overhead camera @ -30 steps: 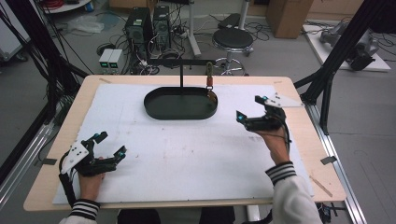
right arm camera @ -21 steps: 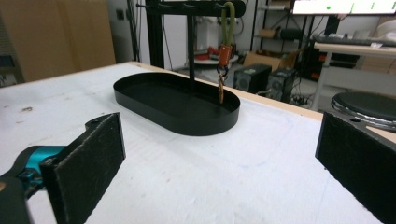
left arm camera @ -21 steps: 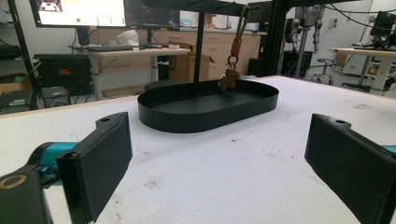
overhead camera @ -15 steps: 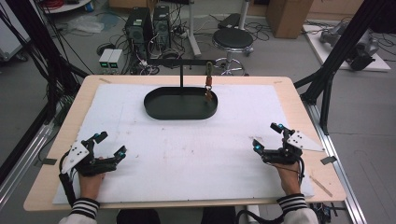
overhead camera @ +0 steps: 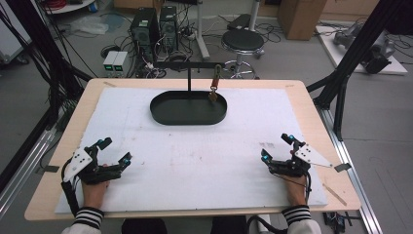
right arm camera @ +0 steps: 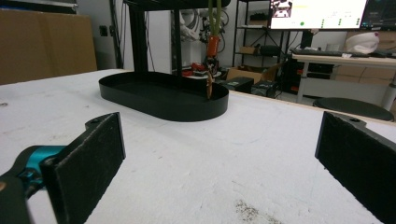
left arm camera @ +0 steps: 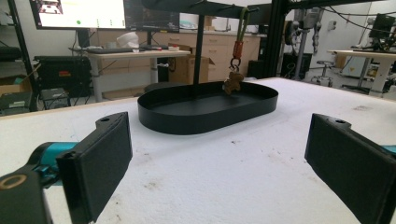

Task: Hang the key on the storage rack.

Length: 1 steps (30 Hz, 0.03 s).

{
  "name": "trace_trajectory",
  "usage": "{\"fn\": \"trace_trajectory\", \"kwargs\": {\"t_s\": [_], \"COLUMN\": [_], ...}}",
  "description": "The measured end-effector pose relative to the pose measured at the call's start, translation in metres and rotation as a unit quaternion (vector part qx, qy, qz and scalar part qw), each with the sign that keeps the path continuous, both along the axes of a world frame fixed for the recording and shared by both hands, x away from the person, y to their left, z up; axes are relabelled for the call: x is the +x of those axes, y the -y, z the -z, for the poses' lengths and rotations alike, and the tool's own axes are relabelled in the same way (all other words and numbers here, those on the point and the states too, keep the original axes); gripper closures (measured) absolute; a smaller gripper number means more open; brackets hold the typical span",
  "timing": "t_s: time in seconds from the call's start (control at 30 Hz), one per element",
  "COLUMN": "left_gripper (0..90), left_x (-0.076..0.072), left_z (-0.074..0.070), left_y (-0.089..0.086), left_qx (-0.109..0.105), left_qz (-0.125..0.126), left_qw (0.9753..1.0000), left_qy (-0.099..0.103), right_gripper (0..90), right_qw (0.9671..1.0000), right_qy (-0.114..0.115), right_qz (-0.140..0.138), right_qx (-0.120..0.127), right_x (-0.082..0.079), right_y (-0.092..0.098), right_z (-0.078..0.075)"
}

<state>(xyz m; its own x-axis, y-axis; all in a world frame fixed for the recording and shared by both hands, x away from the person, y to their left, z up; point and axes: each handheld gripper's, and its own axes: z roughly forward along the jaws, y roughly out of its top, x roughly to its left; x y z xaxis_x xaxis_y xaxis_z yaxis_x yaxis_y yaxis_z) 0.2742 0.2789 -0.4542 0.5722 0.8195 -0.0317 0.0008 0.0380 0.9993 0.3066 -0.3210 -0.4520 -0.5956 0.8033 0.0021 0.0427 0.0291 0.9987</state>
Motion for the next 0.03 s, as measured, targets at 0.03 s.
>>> {"fn": "trace_trajectory", "kwargs": {"t_s": [0.03], "left_gripper": [7.8], "left_x": [-0.0002], "left_z": [0.0000], "left_y": [0.0000], "left_qx": [0.000], "left_qz": [0.000], "left_qw": [1.0000], "left_qy": [0.001], "right_gripper": [0.5], "right_qw": [1.0000], "right_qy": [0.000], "right_qz": [-0.001], "right_qx": [-0.002], "right_x": [0.0000], "right_y": [0.0000], "right_z": [0.0001]}}
